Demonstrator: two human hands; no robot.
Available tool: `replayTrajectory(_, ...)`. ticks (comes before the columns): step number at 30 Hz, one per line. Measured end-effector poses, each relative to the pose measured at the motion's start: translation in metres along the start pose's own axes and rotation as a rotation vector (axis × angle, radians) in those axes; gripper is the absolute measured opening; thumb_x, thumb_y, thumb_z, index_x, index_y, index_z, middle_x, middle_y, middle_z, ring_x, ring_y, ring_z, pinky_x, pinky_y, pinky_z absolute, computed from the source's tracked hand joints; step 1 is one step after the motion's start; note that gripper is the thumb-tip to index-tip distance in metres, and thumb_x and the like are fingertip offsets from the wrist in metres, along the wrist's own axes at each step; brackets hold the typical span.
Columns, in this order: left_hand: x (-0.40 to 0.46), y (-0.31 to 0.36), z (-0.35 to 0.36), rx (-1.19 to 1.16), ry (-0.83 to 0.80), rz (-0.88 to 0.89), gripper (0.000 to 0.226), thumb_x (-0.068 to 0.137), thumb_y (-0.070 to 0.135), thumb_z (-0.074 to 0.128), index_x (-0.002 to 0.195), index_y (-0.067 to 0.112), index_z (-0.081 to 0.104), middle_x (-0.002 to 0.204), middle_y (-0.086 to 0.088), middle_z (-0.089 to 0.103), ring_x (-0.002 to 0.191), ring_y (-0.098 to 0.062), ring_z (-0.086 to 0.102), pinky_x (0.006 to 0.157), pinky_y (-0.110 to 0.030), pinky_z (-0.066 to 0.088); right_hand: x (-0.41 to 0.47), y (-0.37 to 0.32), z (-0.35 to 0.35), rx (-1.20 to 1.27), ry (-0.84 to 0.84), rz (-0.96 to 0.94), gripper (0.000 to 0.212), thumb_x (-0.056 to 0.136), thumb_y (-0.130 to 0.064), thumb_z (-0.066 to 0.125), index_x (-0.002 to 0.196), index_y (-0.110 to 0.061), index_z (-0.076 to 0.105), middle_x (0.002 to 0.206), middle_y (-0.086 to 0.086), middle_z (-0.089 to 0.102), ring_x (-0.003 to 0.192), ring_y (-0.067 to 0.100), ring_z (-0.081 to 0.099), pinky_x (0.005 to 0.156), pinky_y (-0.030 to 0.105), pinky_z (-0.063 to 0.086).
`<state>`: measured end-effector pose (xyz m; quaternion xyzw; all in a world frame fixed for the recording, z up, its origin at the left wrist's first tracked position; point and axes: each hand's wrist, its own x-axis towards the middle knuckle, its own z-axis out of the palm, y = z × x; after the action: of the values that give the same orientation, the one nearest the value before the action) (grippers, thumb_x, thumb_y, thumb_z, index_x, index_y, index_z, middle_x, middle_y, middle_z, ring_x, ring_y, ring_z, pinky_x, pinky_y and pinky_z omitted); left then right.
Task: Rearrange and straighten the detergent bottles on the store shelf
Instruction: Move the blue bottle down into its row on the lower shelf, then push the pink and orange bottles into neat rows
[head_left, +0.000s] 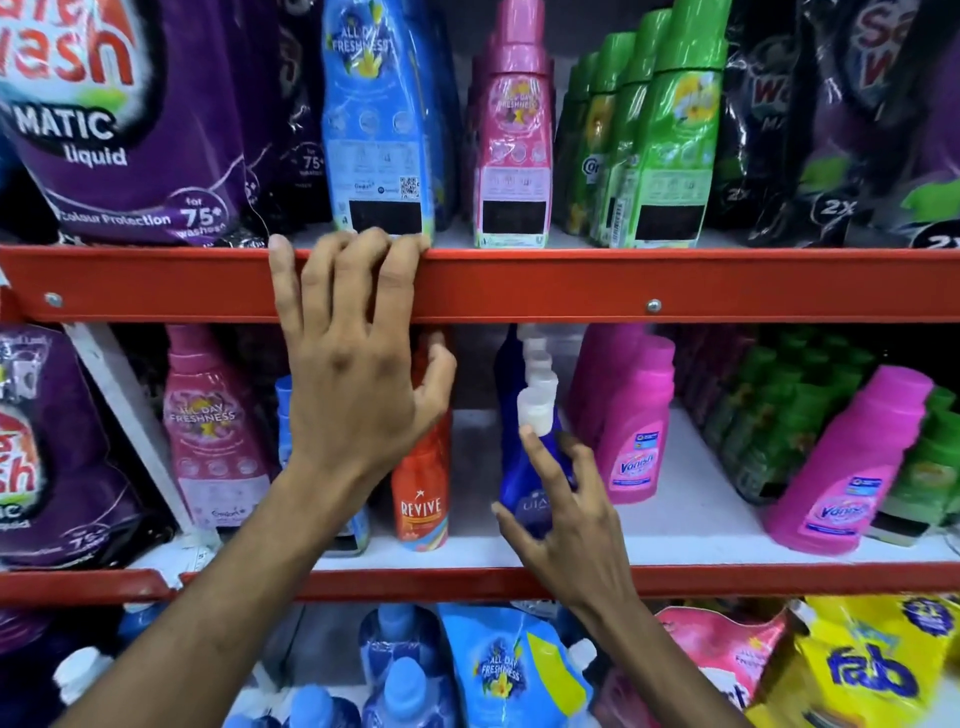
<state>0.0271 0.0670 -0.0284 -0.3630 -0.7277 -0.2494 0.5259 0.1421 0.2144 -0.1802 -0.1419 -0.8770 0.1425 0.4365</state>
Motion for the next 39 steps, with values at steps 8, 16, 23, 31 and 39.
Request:
replayTrajectory(8, 0.000, -0.003, 0.004, 0.021, -0.002, 0.008, 0.071, 0.076, 0.028, 0.070, 0.142, 0.009, 0.048, 0.135, -0.017, 0.055, 0.134, -0.034, 0.040, 0.126, -0.063, 0.010, -0.007, 0.011, 0.017, 0.005, -0.049, 0.088, 0.099, 0.078, -0.045, 0.077, 0.149, -0.055, 0.010, 0.140, 0.008, 0.042, 0.112, 0.029, 0.063, 0.067, 0.037, 0.060)
replayTrajectory(16, -0.006, 0.012, 0.001, -0.022, -0.025, -0.054, 0.081, 0.078, 0.035, 0.070, 0.149, 0.010, 0.041, 0.152, -0.019, 0.043, 0.150, -0.040, 0.027, 0.125, -0.067, 0.009, -0.015, 0.014, 0.015, -0.044, -0.032, 0.101, 0.097, 0.079, -0.050, 0.075, 0.151, -0.050, 0.010, 0.145, 0.008, 0.040, 0.122, 0.026, 0.052, 0.072, 0.035, 0.060)
replayTrajectory(23, -0.101, 0.074, 0.017, -0.364, -0.148, 0.192, 0.064, 0.082, 0.027, 0.070, 0.143, 0.019, 0.051, 0.156, -0.018, 0.042, 0.149, -0.039, 0.033, 0.121, -0.063, 0.026, -0.038, 0.037, -0.011, -0.190, 0.102, 0.104, 0.076, 0.088, -0.051, 0.058, 0.153, -0.042, 0.020, 0.161, 0.013, 0.029, 0.151, 0.036, 0.022, 0.119, 0.059, 0.022)
replayTrajectory(31, -0.190, 0.119, 0.066, -0.504, -0.711, 0.374, 0.079, 0.081, 0.031, 0.062, 0.154, 0.020, 0.035, 0.159, -0.007, 0.041, 0.149, -0.030, 0.037, 0.120, -0.049, 0.026, -0.054, 0.120, -0.069, -0.396, 0.340, 0.484, 0.078, 0.087, -0.043, 0.063, 0.154, -0.027, 0.027, 0.165, 0.019, 0.016, 0.152, 0.043, 0.010, 0.120, 0.061, 0.019)
replayTrajectory(39, -0.212, 0.118, 0.082, -0.433, -0.884, 0.370, 0.080, 0.081, 0.038, 0.055, 0.155, 0.023, 0.028, 0.154, -0.001, 0.048, 0.144, -0.024, 0.044, 0.121, -0.043, 0.019, -0.043, 0.174, -0.104, -0.235, 0.361, 0.646, 0.106, 0.082, -0.026, 0.073, 0.157, -0.028, -0.002, 0.161, 0.030, 0.013, 0.149, 0.044, 0.019, 0.119, 0.053, 0.028)
